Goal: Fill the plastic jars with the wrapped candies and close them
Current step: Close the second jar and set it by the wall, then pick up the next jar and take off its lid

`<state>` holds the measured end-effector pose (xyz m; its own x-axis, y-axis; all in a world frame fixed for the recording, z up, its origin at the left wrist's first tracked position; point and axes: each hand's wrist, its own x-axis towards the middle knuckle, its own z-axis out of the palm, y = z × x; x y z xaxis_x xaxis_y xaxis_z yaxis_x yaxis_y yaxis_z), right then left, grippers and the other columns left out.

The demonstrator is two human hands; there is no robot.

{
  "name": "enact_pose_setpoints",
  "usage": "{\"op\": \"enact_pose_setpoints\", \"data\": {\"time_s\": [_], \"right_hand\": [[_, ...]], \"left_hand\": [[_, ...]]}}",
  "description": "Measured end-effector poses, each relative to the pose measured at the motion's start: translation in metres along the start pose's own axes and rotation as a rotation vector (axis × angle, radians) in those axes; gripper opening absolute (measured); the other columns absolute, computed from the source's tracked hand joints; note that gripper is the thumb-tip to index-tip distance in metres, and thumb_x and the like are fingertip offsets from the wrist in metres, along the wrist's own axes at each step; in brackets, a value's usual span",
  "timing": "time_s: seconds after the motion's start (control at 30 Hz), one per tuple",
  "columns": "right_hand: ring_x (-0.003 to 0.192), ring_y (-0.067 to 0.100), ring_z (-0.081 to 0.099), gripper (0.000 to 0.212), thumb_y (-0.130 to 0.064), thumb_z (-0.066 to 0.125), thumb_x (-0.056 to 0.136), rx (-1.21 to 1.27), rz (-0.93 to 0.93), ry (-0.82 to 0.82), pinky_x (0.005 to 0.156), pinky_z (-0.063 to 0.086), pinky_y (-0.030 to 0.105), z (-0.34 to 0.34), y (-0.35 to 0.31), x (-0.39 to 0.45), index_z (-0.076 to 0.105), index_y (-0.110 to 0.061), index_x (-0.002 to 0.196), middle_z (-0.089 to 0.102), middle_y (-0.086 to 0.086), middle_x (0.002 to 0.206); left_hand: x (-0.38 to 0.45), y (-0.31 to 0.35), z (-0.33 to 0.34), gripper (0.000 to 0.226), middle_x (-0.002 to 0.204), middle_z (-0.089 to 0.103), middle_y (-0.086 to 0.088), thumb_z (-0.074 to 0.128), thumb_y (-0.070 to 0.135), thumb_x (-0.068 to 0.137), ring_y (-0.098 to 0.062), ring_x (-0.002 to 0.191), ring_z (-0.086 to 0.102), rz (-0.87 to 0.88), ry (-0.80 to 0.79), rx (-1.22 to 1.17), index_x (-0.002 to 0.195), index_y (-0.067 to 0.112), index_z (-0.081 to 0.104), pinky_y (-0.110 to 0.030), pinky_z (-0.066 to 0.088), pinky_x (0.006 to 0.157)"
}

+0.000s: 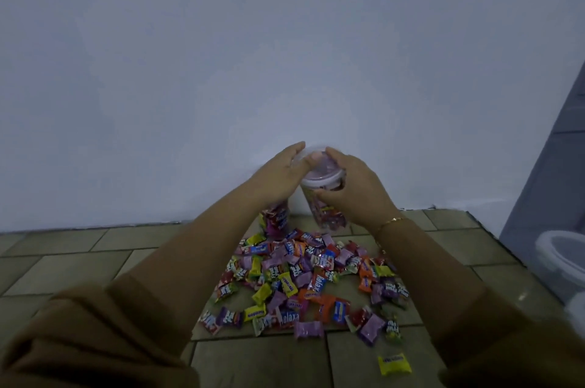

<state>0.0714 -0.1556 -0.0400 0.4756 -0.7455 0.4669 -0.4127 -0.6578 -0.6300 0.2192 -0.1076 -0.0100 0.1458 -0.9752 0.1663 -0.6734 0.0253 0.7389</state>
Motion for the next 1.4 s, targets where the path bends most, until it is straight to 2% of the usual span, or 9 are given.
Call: {"op": "enact_pose_setpoints", "data": {"time_s": [0.1, 0.2, 0.33, 0.5, 0.7, 0.87, 1.0, 1.17, 1.4], "right_hand": [[0.119, 0.02, 0.048, 0.072, -0.029, 0.073, 0.078, 0.022, 0.118, 0.057, 0.089, 0.029, 0.012, 0.013, 0.027, 0.018, 0.039, -0.017, 0.14, 0.051, 0.008, 0.129], [0.117, 0.023, 0.05, 0.071, -0.031, 0.073, 0.078, 0.038, 0.185, 0.109, 0.09, 0.032, 0.016, 0.026, 0.048, 0.033, 0.04, -0.017, 0.139, 0.052, 0.01, 0.128], [0.119, 0.024, 0.05, 0.073, -0.028, 0.075, 0.076, 0.051, 0.252, 0.094, 0.098, 0.037, 0.024, 0.044, 0.064, 0.044, 0.041, -0.015, 0.139, 0.053, 0.012, 0.131], [0.118, 0.023, 0.052, 0.069, -0.026, 0.075, 0.075, 0.098, 0.29, 0.047, 0.094, 0.038, 0.022, 0.066, 0.075, 0.049, 0.045, -0.015, 0.137, 0.056, 0.008, 0.129], [0.103, 0.009, 0.049, 0.063, -0.021, 0.074, 0.078, 0.138, 0.244, 0.02, 0.078, 0.031, 0.004, 0.074, 0.071, 0.052, 0.047, -0.014, 0.134, 0.057, 0.005, 0.127], [0.137, 0.019, 0.03, 0.099, -0.029, 0.075, 0.077, 0.188, 0.313, -0.074, 0.108, 0.03, 0.029, 0.076, 0.067, 0.048, 0.009, -0.021, 0.15, 0.027, 0.002, 0.153], [0.143, 0.017, 0.017, 0.109, -0.025, 0.075, 0.078, 0.189, 0.334, -0.053, 0.11, 0.022, 0.027, 0.067, 0.058, 0.033, -0.009, -0.02, 0.149, 0.007, -0.002, 0.158], [0.143, 0.019, 0.013, 0.097, -0.027, 0.069, 0.082, 0.069, 0.356, -0.04, 0.114, 0.016, 0.032, 0.045, 0.035, 0.002, 0.001, -0.015, 0.15, 0.011, 0.005, 0.157], [0.135, 0.022, 0.029, 0.071, -0.02, 0.061, 0.086, -0.106, 0.448, -0.083, 0.106, 0.027, 0.027, 0.007, -0.01, -0.067, 0.023, -0.012, 0.146, 0.03, 0.009, 0.148]], "left_hand": [[0.022, -0.034, 0.004, 0.043, 0.15, 0.036, -0.006, 0.041, 0.029, 0.1, -0.024, 0.138, 0.033, -0.071, 0.041, 0.265, 0.14, 0.015, 0.041, -0.035, 0.027, 0.111], [0.032, -0.065, 0.009, 0.017, 0.118, 0.059, -0.016, 0.045, 0.014, 0.089, -0.034, 0.107, 0.054, -0.12, 0.06, 0.444, 0.099, 0.011, 0.059, -0.041, 0.046, 0.085], [0.027, -0.079, 0.015, 0.045, 0.143, 0.043, -0.006, 0.043, 0.018, 0.093, -0.026, 0.126, 0.042, -0.047, 0.135, 0.617, 0.138, 0.014, 0.045, -0.039, 0.038, 0.104], [0.027, -0.087, 0.014, 0.046, 0.145, 0.04, 0.003, 0.041, 0.017, 0.095, -0.021, 0.129, 0.037, -0.002, 0.18, 0.652, 0.141, 0.02, 0.041, -0.033, 0.033, 0.104], [0.025, -0.091, 0.015, 0.047, 0.146, 0.038, 0.003, 0.041, 0.016, 0.095, -0.02, 0.131, 0.032, 0.026, 0.189, 0.636, 0.142, 0.019, 0.039, -0.032, 0.032, 0.105], [0.022, -0.096, 0.017, 0.054, 0.152, 0.03, -0.001, 0.043, 0.017, 0.095, -0.02, 0.139, 0.021, 0.052, 0.134, 0.633, 0.147, 0.015, 0.029, -0.029, 0.02, 0.112], [0.014, -0.099, 0.021, 0.061, 0.159, 0.008, -0.001, 0.039, 0.021, 0.096, -0.024, 0.147, -0.001, 0.022, 0.076, 0.688, 0.151, 0.017, 0.012, -0.041, 0.009, 0.119], [-0.015, -0.088, 0.033, 0.061, 0.16, -0.004, 0.0, 0.038, 0.023, 0.097, -0.024, 0.146, -0.012, 0.051, 0.123, 0.703, 0.151, 0.022, 0.011, -0.042, 0.002, 0.117], [-0.065, -0.054, 0.066, 0.058, 0.16, 0.0, 0.001, 0.041, 0.024, 0.097, -0.021, 0.146, -0.01, 0.183, 0.041, 0.546, 0.15, 0.023, 0.019, -0.043, 0.004, 0.119]]}}
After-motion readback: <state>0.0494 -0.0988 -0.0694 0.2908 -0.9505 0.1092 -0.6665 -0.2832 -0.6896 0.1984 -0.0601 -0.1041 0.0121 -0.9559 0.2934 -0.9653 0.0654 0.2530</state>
